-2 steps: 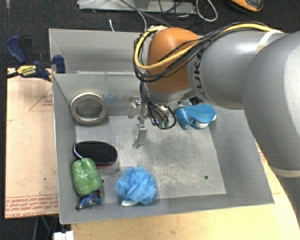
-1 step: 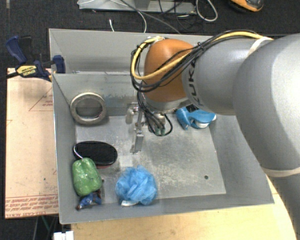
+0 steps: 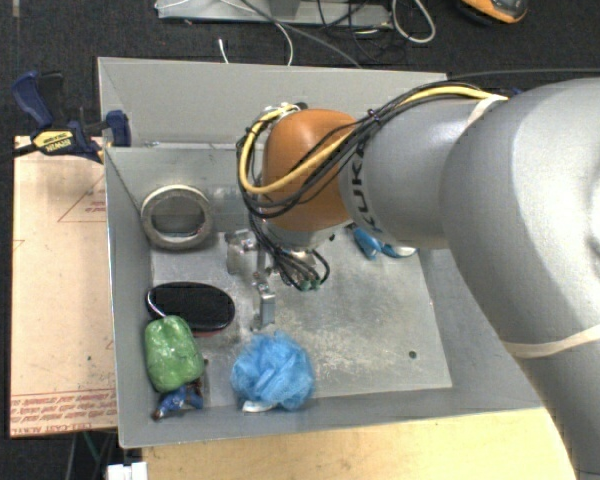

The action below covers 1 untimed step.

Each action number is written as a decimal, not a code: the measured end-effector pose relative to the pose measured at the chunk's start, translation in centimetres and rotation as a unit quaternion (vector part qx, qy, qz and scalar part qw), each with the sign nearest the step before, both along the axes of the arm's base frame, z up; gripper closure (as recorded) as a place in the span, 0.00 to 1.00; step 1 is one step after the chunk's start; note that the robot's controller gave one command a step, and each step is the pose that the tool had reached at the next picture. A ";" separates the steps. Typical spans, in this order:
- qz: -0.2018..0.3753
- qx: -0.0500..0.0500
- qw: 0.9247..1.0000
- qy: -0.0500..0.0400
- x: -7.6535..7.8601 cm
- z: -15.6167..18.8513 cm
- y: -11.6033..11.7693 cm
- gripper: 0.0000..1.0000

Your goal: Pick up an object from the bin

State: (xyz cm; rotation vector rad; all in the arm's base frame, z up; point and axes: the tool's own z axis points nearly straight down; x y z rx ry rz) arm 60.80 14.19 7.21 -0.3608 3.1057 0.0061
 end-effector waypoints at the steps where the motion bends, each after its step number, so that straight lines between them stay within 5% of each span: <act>1: -0.024 0.001 1.000 0.000 -1.5 -0.2 0.0 0.00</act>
Offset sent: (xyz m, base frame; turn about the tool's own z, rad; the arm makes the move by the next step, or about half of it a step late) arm -0.0134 0.0149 0.0270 0.0036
